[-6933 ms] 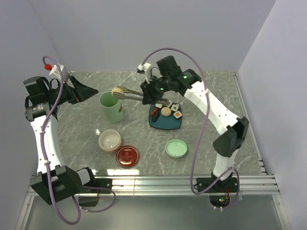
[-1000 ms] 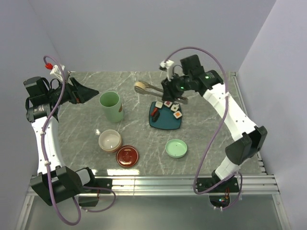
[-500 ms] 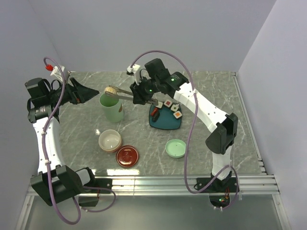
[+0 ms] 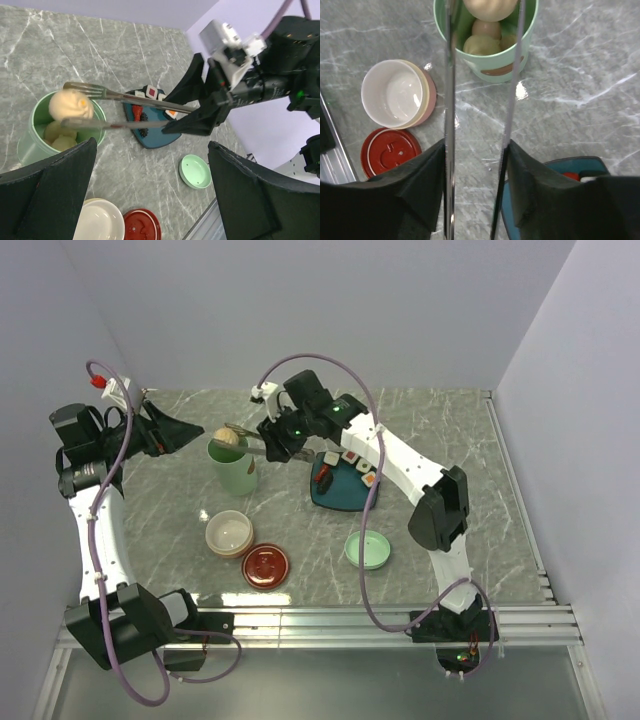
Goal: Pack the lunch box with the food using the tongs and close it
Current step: Place the food into the lunch box, then pick up the food using the clamp
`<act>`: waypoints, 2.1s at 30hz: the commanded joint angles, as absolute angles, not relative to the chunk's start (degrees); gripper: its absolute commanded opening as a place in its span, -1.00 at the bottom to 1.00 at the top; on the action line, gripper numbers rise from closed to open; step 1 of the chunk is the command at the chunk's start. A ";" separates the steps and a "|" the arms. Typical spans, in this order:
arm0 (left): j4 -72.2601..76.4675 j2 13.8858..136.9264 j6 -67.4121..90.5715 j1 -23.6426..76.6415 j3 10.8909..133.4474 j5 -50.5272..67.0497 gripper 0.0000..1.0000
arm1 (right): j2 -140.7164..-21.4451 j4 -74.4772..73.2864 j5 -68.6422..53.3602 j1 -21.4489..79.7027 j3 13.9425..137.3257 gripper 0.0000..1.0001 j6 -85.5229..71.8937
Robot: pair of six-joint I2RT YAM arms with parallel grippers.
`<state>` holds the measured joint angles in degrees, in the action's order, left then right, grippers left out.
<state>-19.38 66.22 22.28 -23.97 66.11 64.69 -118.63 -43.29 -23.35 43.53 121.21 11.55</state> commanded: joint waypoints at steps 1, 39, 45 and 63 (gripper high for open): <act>-16.70 65.48 22.94 -24.70 66.01 65.74 0.99 | -118.91 -41.57 -22.86 44.47 125.15 0.14 11.60; -18.98 63.28 20.83 -25.66 65.48 66.62 0.99 | -71.54 -48.87 -3.71 21.36 67.96 0.31 12.22; -21.27 62.49 18.55 -25.58 66.18 66.01 0.99 | -70.84 -47.37 -2.72 21.44 64.25 0.29 11.95; -22.67 62.75 16.44 -25.66 66.36 65.48 0.99 | -76.90 -45.79 -3.96 21.36 65.04 0.18 12.57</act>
<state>-22.22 64.01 18.41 -25.32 65.36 65.06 -76.73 -47.62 -3.90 21.69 63.26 12.67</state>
